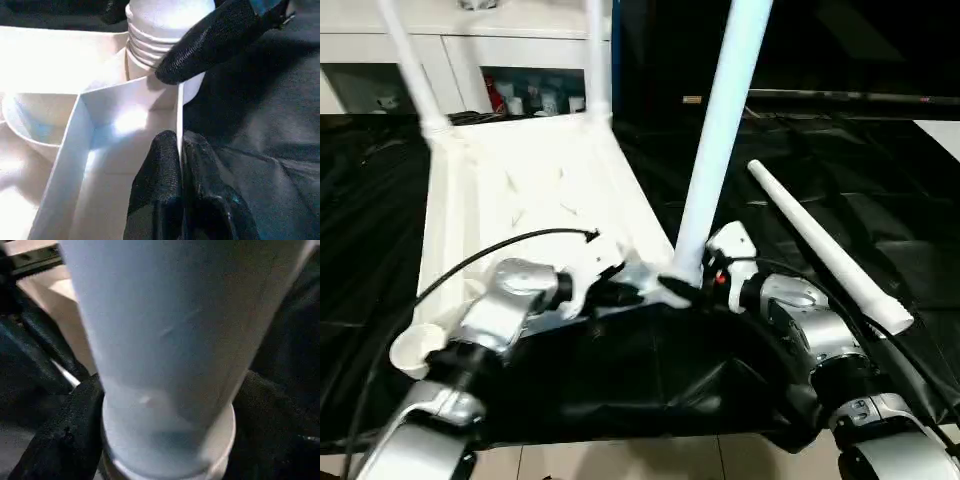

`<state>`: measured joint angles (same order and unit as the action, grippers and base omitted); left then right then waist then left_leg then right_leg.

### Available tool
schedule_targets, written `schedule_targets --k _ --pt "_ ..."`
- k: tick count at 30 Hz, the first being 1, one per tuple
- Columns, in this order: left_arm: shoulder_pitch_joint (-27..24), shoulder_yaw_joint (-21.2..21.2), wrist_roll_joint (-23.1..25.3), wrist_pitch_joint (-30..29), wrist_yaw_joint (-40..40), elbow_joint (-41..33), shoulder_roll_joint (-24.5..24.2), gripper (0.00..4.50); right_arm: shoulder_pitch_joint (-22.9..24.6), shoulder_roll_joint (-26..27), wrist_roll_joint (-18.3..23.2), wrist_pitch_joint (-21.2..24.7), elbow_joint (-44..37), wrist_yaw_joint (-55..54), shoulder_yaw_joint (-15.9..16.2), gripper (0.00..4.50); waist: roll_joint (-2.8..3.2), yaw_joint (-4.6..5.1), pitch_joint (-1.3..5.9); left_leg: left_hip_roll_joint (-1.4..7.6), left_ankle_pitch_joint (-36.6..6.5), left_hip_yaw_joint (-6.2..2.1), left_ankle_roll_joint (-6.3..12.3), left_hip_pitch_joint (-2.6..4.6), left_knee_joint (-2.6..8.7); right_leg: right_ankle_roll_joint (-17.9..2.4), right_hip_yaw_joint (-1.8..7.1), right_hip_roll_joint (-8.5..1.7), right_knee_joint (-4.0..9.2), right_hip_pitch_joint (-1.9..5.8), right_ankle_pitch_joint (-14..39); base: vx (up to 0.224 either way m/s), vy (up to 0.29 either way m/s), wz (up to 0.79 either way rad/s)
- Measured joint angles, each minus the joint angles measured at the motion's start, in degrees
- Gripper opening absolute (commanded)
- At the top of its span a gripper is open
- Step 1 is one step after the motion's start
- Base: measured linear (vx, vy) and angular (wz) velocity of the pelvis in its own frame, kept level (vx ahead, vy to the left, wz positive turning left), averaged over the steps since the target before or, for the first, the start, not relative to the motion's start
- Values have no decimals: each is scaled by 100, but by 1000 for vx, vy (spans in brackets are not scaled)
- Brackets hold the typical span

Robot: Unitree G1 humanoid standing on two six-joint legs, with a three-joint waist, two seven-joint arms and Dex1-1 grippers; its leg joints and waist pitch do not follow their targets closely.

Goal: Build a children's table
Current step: Rotate leg to tighten

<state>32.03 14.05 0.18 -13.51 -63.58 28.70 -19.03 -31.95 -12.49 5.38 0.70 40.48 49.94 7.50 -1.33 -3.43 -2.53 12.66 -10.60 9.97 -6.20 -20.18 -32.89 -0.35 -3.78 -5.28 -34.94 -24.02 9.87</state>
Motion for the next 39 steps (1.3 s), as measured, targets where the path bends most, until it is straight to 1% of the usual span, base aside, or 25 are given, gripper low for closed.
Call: schedule_targets --k 3,5,9,12,16,17,20,23,27,29,32,35,39 --pt "-17 4 -43 -24 -111 -29 -47 0 21 -22 5 64 -89 140 36 383 -1 0 -1 0 0 0 0 1 0 0 1 0 0 1 0 0 0 0" --pt "-20 4 -44 -24 -120 -38 -52 0 21 -38 22 131 -116 184 37 356 -3 -2 -2 0 0 0 0 2 0 0 0 0 0 2 0 0 0 0" --pt "-31 4 -44 -27 -123 -55 -58 0 21 -43 63 160 -117 288 63 339 -3 -1 -3 1 0 0 0 1 0 0 0 0 0 1 0 0 0 0" --pt "-54 2 -45 -40 -122 -106 -72 0 22 -42 65 165 -137 313 69 304 -5 0 -3 1 0 1 0 1 0 0 0 0 0 1 0 0 0 0" --pt "-63 1 -47 -50 -122 -119 -78 0 36 -37 77 174 -158 319 80 294 -5 -1 -4 1 0 1 0 1 0 0 0 0 0 1 0 0 0 0" --pt "-64 -1 -47 -55 -121 -121 -77 0 38 -33 80 174 -158 309 79 276 -5 0 -4 1 0 1 0 1 0 0 0 0 0 1 0 0 0 0" --pt "-70 -11 -47 -73 -89 -121 -72 0 59 15 86 169 -155 187 65 275 -6 0 -4 1 0 1 0 2 0 0 0 0 -1 2 0 0 0 0" --pt "-18 -35 18 -130 296 -21 73 0 50 270 52 45 84 -539 -85 274 -7 38 -4 0 1 4 -1 10 -3 -2 5 0 -3 5 -1 0 0 0" --pt "261 -57 232 -233 1090 348 548 0 -201 634 47 29 560 -1846 -415 273 -4 44 -1 -4 1 6 -1 17 -8 16 9 -1 -2 12 9 0 0 0" --pt "437 -82 312 -373 1545 574 856 0 -351 783 45 51 787 -2483 -604 273 0 38 4 -8 1 6 -1 19 -8 14 10 -2 -1 16 8 0 0 0" --pt "675 -89 415 -474 2206 895 1298 0 -598 958 35 122 1077 -3229 -818 273 4 -5 7 -17 -1 5 0 14 -7 11 10 -10 2 18 6 0 0 0" --pt "815 -85 458 -477 2529 1115 1515 0 -751 1026 33 109 1291 -3625 -948 273 5 -30 9 -37 -2 1 3 12 -4 11 10 -11 2 21 6 0 0 0" --pt "888 -98 472 -406 2628 1274 1573 0 -890 1101 -8 -36 1571 -3816 -1035 273 4 -27 10 -38 -2 0 3 13 -4 11 9 -12 2 23 6 0 0 0"
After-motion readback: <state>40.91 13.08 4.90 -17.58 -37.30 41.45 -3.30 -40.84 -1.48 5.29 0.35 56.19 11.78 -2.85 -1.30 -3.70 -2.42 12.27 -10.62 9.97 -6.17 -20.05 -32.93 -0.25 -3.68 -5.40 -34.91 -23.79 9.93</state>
